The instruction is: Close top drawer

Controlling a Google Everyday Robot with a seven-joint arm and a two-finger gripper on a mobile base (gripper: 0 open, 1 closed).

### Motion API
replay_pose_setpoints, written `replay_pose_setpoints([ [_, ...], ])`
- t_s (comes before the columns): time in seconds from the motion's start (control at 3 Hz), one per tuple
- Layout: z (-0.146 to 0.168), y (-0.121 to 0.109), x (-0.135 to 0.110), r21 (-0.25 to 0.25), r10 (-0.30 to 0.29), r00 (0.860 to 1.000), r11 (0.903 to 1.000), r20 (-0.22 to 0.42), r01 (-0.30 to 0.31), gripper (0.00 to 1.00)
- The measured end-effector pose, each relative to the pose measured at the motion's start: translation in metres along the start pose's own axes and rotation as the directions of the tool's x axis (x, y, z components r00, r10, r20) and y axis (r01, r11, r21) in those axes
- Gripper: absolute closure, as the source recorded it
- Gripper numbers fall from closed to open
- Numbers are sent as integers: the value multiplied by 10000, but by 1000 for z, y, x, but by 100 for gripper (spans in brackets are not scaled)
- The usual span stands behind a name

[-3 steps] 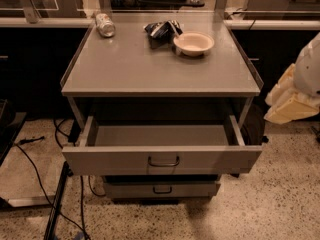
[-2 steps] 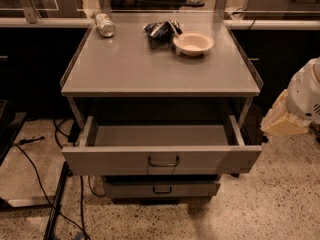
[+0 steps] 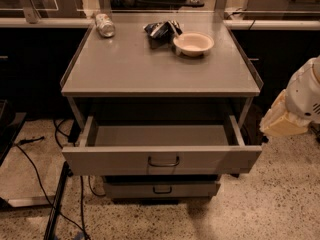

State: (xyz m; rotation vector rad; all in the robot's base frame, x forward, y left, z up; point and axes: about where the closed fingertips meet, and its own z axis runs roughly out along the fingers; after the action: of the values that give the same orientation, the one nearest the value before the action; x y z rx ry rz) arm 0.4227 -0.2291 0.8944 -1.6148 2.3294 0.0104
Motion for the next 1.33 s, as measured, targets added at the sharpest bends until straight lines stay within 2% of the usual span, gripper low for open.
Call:
replay_pose_setpoints([
  [0.33, 29, 4, 21, -195, 69, 10000, 9998, 30, -68, 100],
  [1.0, 142, 27, 67, -1160, 628, 9934, 9919, 959, -515, 100],
  [1.33, 142, 27, 67, -1160, 627, 9934, 9919, 959, -514, 100],
])
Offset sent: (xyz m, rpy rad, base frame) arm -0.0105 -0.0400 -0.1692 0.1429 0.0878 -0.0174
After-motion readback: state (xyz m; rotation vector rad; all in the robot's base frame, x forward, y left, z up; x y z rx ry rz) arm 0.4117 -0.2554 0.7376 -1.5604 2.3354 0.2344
